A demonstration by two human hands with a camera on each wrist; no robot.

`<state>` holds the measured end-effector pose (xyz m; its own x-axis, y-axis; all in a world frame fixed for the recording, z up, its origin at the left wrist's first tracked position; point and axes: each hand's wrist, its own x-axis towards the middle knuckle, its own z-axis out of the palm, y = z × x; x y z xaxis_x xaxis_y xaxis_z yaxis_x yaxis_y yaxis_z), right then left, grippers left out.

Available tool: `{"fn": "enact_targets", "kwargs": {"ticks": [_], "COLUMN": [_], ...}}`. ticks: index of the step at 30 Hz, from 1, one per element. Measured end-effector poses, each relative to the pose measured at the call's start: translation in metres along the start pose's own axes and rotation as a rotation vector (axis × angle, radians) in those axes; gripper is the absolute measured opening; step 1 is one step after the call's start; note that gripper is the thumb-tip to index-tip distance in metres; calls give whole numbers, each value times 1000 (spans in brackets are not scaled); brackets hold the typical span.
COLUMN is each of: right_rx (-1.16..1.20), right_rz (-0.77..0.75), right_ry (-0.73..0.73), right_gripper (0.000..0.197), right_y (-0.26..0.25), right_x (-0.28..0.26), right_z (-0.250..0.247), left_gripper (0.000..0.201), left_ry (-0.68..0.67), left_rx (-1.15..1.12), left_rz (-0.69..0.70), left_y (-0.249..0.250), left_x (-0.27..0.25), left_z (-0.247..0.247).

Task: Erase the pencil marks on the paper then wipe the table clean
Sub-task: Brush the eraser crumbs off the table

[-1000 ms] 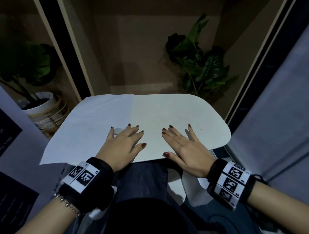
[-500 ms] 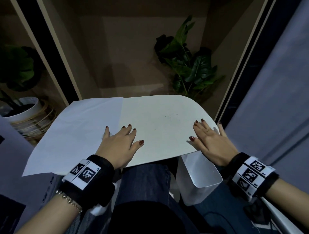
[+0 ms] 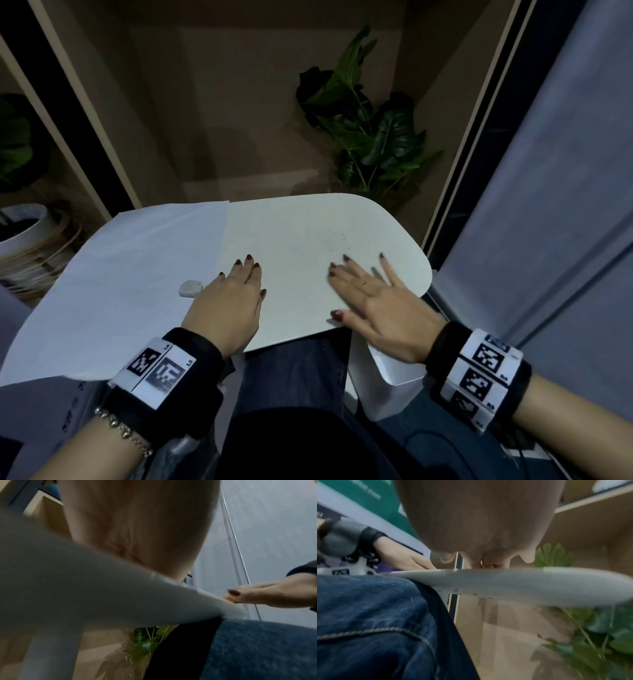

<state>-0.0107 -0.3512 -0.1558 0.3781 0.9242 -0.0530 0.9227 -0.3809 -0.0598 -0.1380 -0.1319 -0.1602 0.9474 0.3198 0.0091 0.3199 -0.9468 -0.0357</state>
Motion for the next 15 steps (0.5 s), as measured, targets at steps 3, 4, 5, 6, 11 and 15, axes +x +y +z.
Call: {"fn": "enact_targets", "kwargs": {"ticks": [3,4,5,6,11,15], "right_rx": [155,189,196,177,88,188], "right_rz": [-168,-171,-142,-86,154,-99], "right_ry": [-68,-94,-106,-112,-147,-216], "right_gripper": [87,89,90,90,73,63], "right_y": [-35,-40,-38,-32,-2,-36], "right_x": [3,4,6,10,38,57], "right_z": [4,5,6,4,-22,-30], "left_gripper": [51,51,51,51,50,50], "left_ry": [45,53,54,53,28,-46], "left_rx": [-52,-67,-72,-71,-92,-125], "left_rz": [5,9,13,18,5,-23], "left_y": [2,2,2,1,-2,-5], "left_x": [1,1,1,1,6,17], "left_z": [2,2,3,3,1,-3]}}
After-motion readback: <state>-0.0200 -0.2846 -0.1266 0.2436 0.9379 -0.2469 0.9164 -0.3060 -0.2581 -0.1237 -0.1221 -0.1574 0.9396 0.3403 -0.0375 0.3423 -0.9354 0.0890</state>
